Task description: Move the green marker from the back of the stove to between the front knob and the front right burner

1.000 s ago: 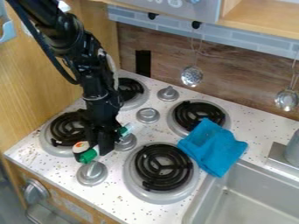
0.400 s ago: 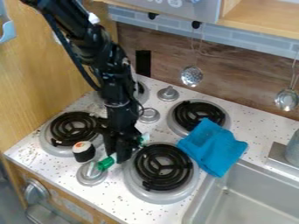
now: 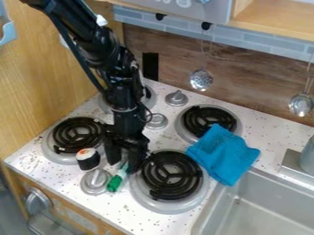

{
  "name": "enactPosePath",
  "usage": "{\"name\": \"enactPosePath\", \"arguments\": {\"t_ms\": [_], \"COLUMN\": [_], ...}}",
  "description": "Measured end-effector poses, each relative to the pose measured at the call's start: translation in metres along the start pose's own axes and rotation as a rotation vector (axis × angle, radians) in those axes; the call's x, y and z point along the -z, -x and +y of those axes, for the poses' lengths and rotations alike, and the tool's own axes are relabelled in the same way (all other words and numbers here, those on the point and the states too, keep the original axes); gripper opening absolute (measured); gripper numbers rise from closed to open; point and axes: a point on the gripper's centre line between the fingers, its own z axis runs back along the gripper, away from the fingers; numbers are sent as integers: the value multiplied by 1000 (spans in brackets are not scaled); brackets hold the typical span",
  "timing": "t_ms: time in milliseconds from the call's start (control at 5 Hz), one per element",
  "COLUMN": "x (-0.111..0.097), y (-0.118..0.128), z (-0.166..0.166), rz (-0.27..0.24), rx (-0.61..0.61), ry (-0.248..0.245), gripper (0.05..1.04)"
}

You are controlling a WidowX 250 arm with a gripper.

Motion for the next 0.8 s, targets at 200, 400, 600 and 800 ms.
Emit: {"name": "enactPosePath", "arguments": {"t_ms": [200,400,600,800], "x": [4,-12,-38,-71], "y": [2,14,33,56], "z": [4,8,1,-10], "rz": [-6,-63,-180,-301], "rx": [12,27,53,134], "ry": [-29,-113,-158,-139], "gripper": [1007,1004,1004,1001]}}
